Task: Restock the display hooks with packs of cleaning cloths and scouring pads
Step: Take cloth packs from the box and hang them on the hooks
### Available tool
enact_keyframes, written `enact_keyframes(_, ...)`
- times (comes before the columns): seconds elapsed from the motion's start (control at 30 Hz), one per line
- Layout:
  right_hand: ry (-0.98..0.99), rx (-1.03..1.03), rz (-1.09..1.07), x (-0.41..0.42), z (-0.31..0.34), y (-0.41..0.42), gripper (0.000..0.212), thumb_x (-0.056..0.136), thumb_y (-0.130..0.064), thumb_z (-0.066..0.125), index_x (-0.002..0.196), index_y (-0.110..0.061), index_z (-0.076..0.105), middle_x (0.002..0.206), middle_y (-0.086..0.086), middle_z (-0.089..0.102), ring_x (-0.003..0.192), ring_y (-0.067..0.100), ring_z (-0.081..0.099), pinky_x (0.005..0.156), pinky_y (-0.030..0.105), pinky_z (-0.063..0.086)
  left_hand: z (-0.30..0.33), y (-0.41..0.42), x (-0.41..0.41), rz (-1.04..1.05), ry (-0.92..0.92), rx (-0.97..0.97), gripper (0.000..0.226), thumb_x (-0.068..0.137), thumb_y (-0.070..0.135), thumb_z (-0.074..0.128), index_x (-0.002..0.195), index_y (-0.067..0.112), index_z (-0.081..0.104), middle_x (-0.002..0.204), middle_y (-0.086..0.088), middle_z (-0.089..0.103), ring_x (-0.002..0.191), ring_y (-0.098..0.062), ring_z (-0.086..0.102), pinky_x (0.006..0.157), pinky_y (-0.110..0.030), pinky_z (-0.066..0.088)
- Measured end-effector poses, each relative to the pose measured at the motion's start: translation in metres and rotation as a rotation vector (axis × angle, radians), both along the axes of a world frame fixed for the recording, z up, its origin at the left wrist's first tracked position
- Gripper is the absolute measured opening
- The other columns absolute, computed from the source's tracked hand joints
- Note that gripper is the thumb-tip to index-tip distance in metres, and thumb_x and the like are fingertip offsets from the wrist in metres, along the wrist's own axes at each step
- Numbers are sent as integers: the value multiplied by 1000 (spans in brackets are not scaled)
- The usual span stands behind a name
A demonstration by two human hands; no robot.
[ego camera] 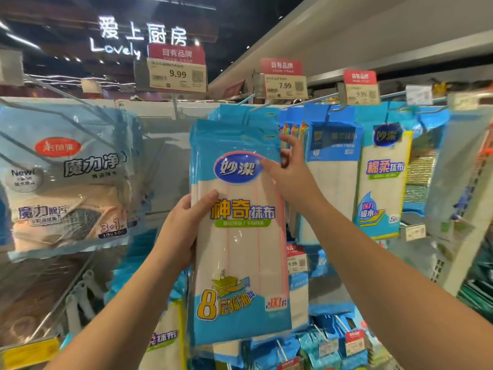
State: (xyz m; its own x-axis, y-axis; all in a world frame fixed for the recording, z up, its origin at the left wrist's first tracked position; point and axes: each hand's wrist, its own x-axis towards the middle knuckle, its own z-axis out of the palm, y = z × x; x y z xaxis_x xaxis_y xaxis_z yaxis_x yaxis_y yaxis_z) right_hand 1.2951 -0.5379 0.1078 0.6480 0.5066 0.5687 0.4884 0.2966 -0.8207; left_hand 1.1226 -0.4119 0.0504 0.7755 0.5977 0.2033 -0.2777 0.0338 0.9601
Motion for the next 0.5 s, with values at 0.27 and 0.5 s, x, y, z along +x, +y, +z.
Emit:
enact_keyframes(0.27, -156, -19, -220, 10, 13, -7, 39, 94, -21, 66, 131, -27, 54, 123, -4, 42, 116, 8, 52, 85, 21, 56, 8, -8, 10, -108, 68, -66, 65, 74, 53, 69, 125, 13, 59, 108, -13, 76, 96, -33, 75, 82, -49, 60)
enact_keyframes(0.5, -198, 24, -300, 29, 36, -19, 47, 95, -23, 65, 140, -25, 50, 123, -5, 42, 119, 7, 51, 86, 17, 53, 17, -14, 14, -197, 36, -56, 61, 79, 37, 71, 132, 12, 52, 114, -13, 75, 101, -34, 73, 81, -48, 62)
